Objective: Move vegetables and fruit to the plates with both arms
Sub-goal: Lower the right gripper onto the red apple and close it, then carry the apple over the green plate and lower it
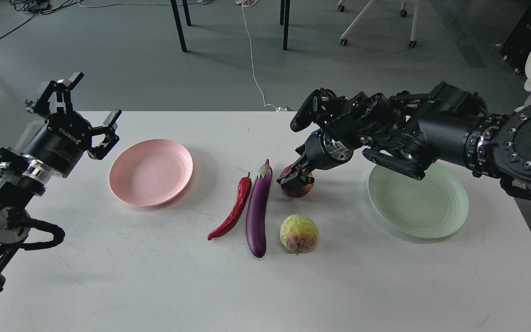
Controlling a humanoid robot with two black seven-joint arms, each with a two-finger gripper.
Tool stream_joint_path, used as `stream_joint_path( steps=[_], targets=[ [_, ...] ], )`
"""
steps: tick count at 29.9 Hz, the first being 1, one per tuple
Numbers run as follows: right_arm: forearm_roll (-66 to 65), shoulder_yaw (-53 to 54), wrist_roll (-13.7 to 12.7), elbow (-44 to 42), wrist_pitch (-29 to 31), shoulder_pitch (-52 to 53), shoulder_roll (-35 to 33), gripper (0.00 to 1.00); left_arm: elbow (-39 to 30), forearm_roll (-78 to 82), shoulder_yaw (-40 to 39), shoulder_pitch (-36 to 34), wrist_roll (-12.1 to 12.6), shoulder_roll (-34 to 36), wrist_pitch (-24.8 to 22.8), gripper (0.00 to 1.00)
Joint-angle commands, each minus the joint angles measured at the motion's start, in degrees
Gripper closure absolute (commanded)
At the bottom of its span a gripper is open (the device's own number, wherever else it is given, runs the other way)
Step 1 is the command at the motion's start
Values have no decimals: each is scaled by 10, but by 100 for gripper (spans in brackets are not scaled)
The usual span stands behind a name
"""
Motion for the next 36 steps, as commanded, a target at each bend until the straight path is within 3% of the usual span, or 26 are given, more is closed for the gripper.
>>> stream_joint_path(
  steps=[1, 7, 13, 20, 25, 28, 36],
  targets=[
    [0, -2, 0, -2, -2, -7, 0, 3, -1, 0, 0, 0, 0, 0, 0, 0],
    [4, -19, 0, -5, -18, -15, 0, 12, -4, 0, -2, 1, 0, 0, 0, 0],
    [4, -42, 0, -19, -19, -20, 0, 32, -4, 0, -14, 2, 0, 3, 0, 0],
    [4, -55, 0, -22, -20, -17, 0, 62, -13, 0, -14, 3, -1, 9, 0, 0],
    [6, -52, 0, 2, -21, 20, -6, 64, -13, 0, -19, 3, 0, 9, 0, 0],
    [6, -47, 0, 52, -22, 56, -57, 64, -13, 0, -22, 3, 0, 10, 0, 0],
    [-14, -38, 0, 200, -21, 110, -319, 63, -24, 0, -25, 3, 0, 11, 0, 0]
  ],
)
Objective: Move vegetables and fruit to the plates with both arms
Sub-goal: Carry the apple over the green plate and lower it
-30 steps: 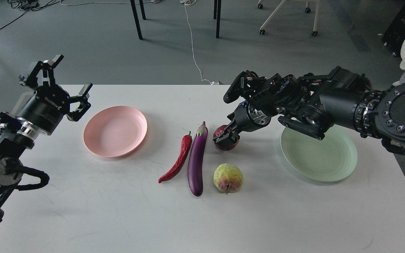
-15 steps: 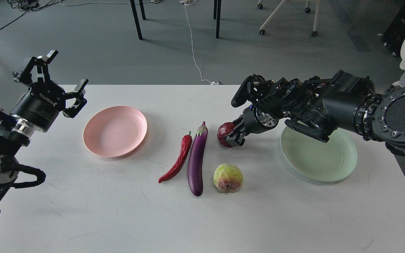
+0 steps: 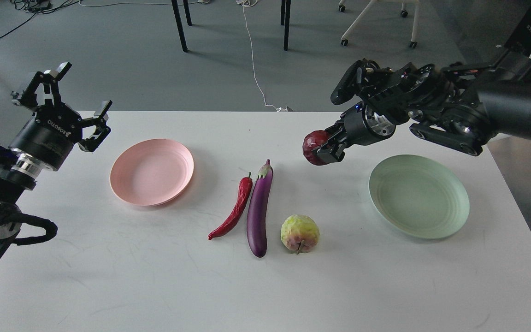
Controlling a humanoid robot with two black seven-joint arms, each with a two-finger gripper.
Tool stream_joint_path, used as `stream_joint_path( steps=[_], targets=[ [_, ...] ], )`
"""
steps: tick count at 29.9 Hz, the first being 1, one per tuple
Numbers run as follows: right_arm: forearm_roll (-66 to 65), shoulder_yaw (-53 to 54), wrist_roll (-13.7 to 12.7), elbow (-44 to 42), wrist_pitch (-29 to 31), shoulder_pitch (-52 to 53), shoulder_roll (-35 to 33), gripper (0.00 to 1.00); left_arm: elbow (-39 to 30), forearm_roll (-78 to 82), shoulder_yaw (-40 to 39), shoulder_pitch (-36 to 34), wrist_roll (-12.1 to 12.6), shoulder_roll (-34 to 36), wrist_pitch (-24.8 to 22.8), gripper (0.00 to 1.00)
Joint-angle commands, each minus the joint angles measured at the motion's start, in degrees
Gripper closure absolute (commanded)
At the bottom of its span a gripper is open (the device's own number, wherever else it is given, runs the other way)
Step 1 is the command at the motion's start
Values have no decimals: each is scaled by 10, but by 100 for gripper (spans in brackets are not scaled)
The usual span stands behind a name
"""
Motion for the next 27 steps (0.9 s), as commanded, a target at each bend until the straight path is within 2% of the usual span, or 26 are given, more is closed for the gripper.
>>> stream_joint_path(
  steps=[1, 5, 9, 18, 24, 25, 27],
  targets=[
    [-22, 0, 0, 51, 1, 3, -119, 63, -14, 0, 0, 2, 0, 0, 0, 0],
    [-50, 0, 0, 64, -1, -46, -215, 63, -35, 0, 0, 13, 0, -2, 0, 0],
    [-51, 4, 0, 61, -45, -92, -242, 63, -47, 1, -1, 24, -1, -3, 0, 0],
    [-51, 55, 0, 25, -85, -156, -237, 60, -55, 1, -17, 38, 0, 3, 0, 0],
    [-50, 56, 0, -24, -104, -184, -195, 57, -56, 0, -21, 38, -1, 15, 0, 0],
    [-50, 56, 0, -28, -105, -186, -193, 53, -56, 0, -22, 38, -1, 16, 0, 0],
    [-47, 56, 0, -29, -105, -186, -192, 37, -59, 0, -23, 38, 0, 18, 0, 0]
  ],
)
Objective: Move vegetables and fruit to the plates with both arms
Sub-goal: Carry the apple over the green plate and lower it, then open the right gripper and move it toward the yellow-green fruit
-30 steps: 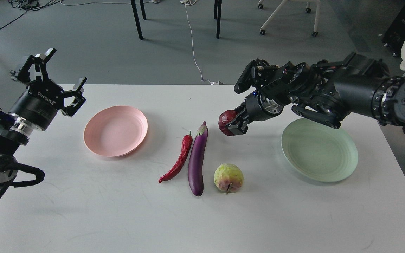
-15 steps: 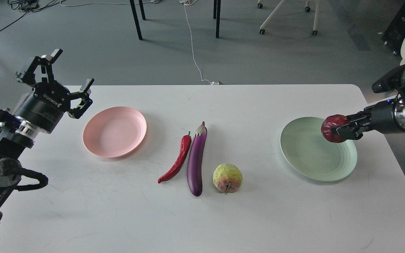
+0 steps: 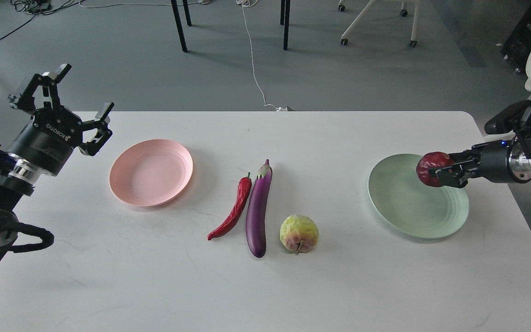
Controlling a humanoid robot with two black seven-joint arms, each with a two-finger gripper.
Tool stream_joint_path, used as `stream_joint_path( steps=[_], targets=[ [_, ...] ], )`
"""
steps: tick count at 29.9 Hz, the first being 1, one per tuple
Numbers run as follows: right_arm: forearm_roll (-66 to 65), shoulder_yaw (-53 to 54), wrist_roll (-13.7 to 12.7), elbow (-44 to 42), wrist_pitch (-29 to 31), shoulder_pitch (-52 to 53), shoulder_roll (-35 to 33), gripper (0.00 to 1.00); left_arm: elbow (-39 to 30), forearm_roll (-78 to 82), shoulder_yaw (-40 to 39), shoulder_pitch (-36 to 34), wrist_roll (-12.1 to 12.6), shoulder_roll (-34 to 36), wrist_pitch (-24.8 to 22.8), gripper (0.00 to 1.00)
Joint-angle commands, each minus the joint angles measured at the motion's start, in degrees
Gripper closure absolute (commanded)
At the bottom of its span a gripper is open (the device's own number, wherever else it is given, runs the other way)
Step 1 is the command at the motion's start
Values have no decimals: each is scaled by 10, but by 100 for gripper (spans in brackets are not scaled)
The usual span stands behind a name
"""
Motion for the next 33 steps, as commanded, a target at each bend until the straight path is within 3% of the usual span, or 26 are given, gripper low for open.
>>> stream_joint_path(
  steps=[1, 5, 12, 22, 33],
  targets=[
    [4, 0, 0, -6, -1, -4, 6, 30, -3, 0, -2, 2, 0, 5, 0, 0],
    [7, 2, 0, -1, -1, -7, 3, 4, -4, 0, -4, 7, 0, 5, 0, 0],
    [11, 32, 0, 24, 8, 35, -5, 1, -4, 0, -4, 8, 0, 12, 0, 0],
    [88, 31, 0, 220, 52, 155, 34, 1, -6, 0, -10, 15, 0, 15, 0, 0],
    [85, -26, 0, 246, 62, 160, 175, 1, -23, 0, -30, 48, 0, 28, 0, 0]
  ],
)
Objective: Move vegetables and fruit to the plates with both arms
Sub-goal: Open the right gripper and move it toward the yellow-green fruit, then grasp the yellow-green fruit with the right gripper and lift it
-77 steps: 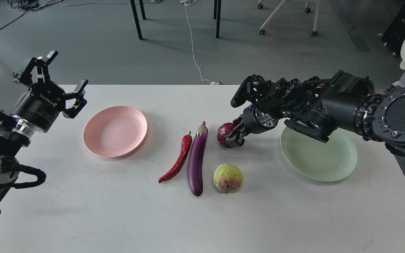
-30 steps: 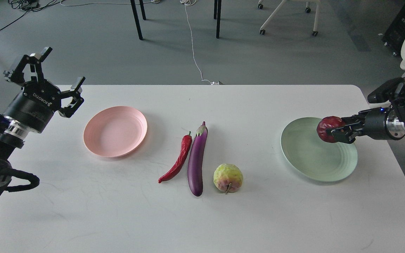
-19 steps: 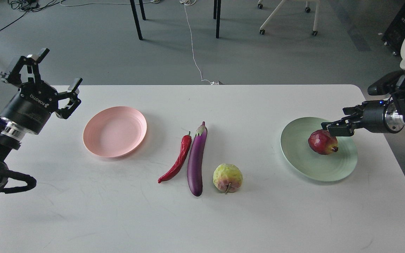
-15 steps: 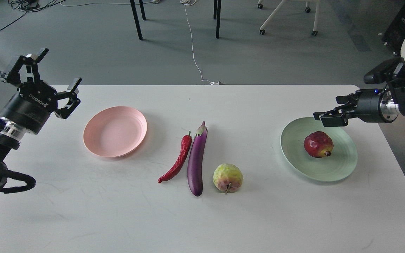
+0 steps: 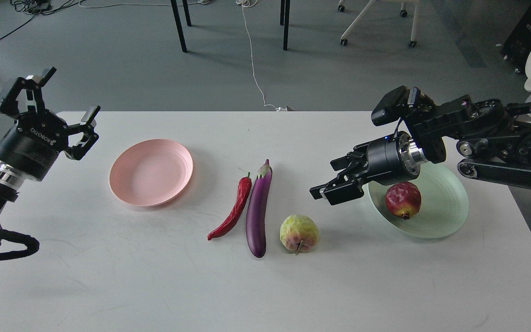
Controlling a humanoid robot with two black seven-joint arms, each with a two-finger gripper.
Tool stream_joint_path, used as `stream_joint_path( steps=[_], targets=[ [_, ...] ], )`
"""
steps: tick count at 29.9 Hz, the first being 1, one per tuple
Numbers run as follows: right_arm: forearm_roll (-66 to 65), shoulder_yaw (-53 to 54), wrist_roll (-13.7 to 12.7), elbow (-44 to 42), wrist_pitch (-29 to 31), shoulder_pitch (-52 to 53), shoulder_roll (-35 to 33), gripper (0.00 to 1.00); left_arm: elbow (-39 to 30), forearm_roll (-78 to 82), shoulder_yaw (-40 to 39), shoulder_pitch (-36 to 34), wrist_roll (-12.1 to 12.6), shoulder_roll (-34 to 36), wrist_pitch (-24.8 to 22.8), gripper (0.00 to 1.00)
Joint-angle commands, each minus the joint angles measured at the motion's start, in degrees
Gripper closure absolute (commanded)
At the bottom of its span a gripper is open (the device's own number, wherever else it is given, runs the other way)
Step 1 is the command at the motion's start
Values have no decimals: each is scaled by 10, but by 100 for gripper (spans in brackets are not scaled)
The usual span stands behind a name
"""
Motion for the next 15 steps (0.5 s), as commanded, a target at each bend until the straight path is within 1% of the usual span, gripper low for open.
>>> stream_joint_path(
  steps=[1, 4, 7, 15],
  targets=[
    [-5, -34, 0, -1, 0, 0, 50, 1, -4, 0, -4, 11, 0, 6, 0, 0],
    [-4, -42, 0, -10, 0, 0, 83, 1, -8, 0, -12, 17, 0, 8, 0, 0],
    [-4, -44, 0, -24, 0, -5, 100, 1, -9, 0, -21, 29, 0, 9, 0, 0],
    [-4, -45, 0, -92, -6, -34, 152, 1, -9, 0, -22, 35, 0, 8, 0, 0]
  ],
)
